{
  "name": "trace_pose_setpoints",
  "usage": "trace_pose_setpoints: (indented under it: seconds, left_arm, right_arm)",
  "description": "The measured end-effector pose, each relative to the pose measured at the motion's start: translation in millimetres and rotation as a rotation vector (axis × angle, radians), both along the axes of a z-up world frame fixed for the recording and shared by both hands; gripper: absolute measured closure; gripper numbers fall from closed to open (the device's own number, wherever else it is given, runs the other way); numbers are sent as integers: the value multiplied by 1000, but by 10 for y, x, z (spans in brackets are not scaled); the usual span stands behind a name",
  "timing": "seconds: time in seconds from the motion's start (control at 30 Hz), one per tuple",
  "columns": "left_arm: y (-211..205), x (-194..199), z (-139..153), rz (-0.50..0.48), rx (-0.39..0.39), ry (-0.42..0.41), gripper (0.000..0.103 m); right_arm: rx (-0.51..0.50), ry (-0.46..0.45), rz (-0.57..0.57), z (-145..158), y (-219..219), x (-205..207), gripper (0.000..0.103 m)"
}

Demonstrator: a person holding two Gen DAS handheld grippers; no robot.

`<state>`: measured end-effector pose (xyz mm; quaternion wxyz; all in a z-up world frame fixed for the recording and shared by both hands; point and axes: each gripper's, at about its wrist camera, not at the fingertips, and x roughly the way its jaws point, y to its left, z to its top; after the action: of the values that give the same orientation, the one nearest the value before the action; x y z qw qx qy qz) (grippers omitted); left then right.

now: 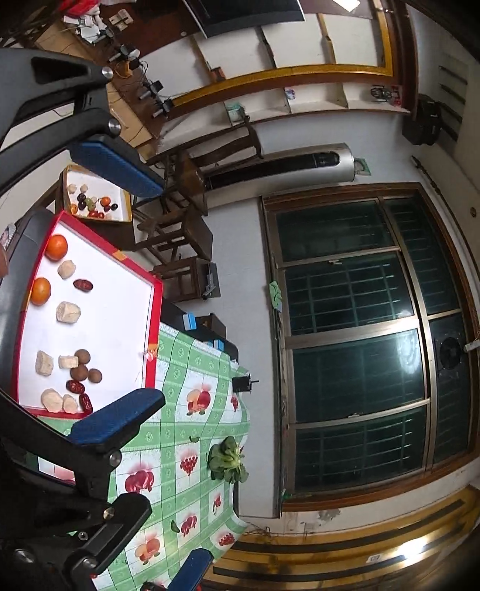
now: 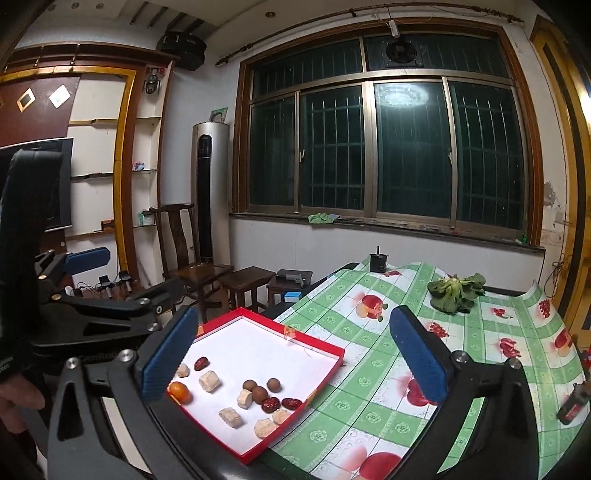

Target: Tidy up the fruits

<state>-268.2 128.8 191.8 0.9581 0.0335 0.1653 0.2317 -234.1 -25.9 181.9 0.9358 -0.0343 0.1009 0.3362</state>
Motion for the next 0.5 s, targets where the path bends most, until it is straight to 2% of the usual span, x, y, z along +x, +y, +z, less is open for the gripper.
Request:
trace_pose_setpoints:
  seconds: [0.27, 0.5]
  left_arm:
    - [142, -88, 43, 30, -39, -21, 0]
    - [298, -124, 12, 93, -77, -19, 0]
  right_arm:
    - [3, 100, -6, -77, 2, 125, 0]
    - [-30, 125, 11, -123, 115, 95, 0]
